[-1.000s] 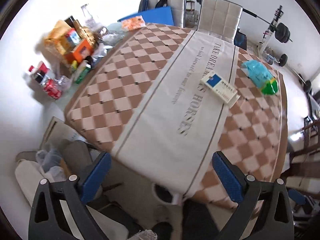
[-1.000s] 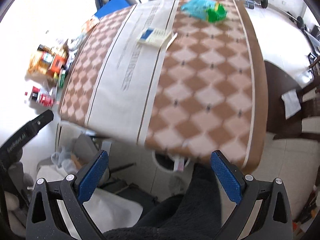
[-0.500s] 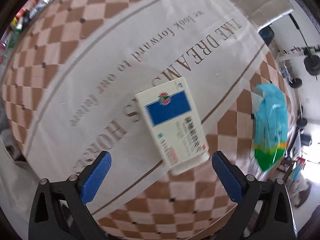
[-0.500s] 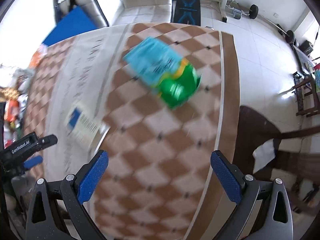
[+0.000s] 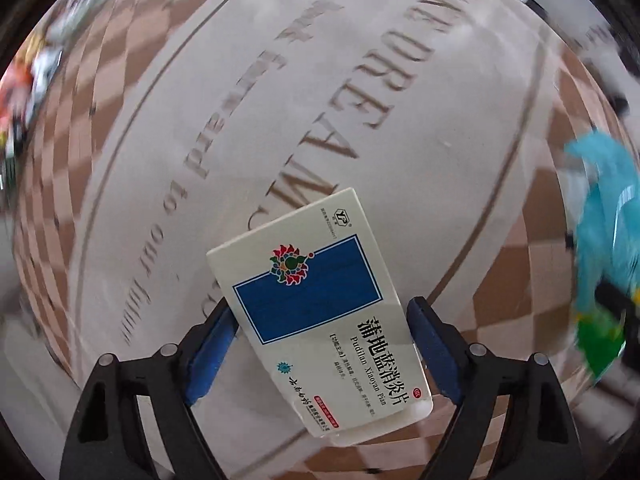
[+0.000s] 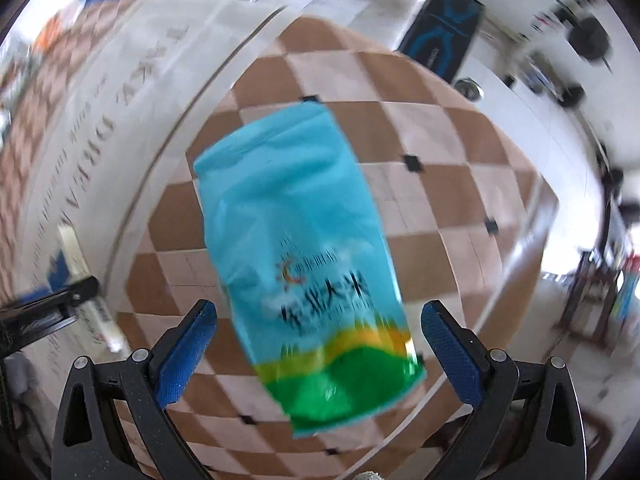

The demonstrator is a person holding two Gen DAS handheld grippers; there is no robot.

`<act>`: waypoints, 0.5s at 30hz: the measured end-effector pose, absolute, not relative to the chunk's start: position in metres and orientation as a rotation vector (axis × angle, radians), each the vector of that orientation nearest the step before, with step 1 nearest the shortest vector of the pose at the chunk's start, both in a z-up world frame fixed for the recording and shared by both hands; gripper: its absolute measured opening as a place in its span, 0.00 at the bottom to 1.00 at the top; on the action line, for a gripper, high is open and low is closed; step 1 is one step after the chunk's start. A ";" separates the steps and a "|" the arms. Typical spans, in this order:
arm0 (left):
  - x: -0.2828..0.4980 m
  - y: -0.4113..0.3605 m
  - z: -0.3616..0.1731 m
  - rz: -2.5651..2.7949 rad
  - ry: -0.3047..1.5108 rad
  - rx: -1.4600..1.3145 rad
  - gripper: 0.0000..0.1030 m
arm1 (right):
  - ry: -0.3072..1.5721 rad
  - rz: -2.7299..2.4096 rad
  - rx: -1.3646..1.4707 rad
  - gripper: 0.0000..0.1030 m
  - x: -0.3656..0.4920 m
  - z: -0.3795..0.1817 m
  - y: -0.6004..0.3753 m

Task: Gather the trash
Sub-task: 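Grasp the white-blue tablet box with the left tool while the right tool grasps the blue rice bag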

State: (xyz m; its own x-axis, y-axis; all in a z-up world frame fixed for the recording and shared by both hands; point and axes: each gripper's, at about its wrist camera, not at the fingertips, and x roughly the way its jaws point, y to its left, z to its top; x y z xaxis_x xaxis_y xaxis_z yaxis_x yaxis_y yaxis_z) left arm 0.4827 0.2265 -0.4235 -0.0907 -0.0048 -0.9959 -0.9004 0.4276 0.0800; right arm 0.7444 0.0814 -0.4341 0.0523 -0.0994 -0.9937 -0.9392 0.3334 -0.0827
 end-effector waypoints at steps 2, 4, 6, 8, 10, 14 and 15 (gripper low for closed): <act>0.495 0.211 -0.421 0.833 1.514 -0.660 0.82 | 1.400 0.855 -1.081 1.00 0.747 -0.449 0.087; 0.500 0.201 -0.420 0.796 1.536 -0.578 0.82 | 1.440 0.837 -1.074 1.00 0.752 -0.457 0.087; 0.495 0.199 -0.422 0.777 1.546 -0.619 0.83 | 1.503 0.828 -1.021 1.00 0.757 -0.464 0.083; 0.486 0.202 -0.424 0.787 1.534 -0.706 0.83 | 1.547 0.817 -0.965 0.87 0.760 -0.467 0.076; 0.474 0.203 -0.428 0.798 1.507 -0.817 0.83 | 1.565 0.810 -0.906 0.84 0.762 -0.465 0.068; 0.455 0.200 -0.430 0.828 1.468 -0.914 0.85 | 1.614 0.773 -0.754 0.82 0.761 -0.456 0.040; 0.453 0.199 -0.430 0.834 1.462 -0.918 0.85 | 1.623 0.757 -0.718 0.82 0.760 -0.454 0.031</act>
State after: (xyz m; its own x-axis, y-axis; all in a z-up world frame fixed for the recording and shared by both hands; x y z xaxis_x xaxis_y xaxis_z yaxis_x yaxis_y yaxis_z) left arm 0.4531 0.1988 -0.4302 -0.0321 -0.0798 -0.9963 -0.8984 0.4392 -0.0062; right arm 0.7598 0.0311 -0.4541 -0.1636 -0.0552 -0.9850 -0.7903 0.6050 0.0973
